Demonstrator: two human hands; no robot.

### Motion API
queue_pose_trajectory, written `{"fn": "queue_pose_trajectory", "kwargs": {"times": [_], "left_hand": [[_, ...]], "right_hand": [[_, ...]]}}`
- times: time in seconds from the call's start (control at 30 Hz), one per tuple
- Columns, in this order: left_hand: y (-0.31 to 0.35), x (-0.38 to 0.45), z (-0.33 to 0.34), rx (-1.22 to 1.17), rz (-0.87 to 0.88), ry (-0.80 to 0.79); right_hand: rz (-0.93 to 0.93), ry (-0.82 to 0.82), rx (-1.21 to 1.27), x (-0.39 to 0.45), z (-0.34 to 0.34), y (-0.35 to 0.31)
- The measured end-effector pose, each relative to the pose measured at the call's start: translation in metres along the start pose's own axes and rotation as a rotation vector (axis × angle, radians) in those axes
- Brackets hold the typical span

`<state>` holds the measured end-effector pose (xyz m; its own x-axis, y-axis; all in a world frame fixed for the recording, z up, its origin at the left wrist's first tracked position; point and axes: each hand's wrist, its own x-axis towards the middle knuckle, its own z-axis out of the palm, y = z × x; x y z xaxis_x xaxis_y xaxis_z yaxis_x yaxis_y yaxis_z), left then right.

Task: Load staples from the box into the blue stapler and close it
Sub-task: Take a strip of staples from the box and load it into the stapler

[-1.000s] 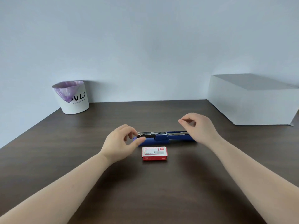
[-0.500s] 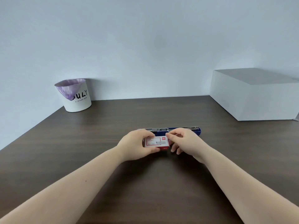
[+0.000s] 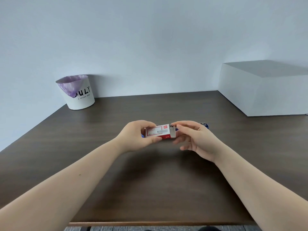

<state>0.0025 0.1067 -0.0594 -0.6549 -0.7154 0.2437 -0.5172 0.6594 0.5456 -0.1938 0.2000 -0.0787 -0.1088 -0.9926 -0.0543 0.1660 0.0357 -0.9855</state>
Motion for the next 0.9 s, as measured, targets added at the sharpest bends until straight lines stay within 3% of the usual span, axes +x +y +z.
{"fn": "queue_pose_trajectory", "kwargs": {"times": [0.17,0.37,0.6,0.7,0.8,0.9], "left_hand": [[0.001,0.0,0.001,0.052,0.042,-0.043],[0.001,0.003,-0.01,0.016,0.009,0.012],[0.01,0.006,-0.019,0.009,0.027,0.004],[0.009,0.007,-0.019,0.011,0.023,0.002],[0.008,0.007,-0.017,0.022,0.02,0.011],[0.006,0.007,-0.015,0.008,0.013,0.022]], "right_hand": [[0.008,0.107,-0.142,0.003,0.005,0.004],[-0.047,0.267,-0.153,0.007,-0.005,0.007],[-0.041,0.266,-0.27,0.008,-0.003,0.007],[-0.123,0.314,-0.502,0.006,-0.001,0.008],[-0.355,0.333,-0.822,0.006,-0.001,0.005],[-0.45,0.298,-0.96,0.004,0.0,0.003]]}}
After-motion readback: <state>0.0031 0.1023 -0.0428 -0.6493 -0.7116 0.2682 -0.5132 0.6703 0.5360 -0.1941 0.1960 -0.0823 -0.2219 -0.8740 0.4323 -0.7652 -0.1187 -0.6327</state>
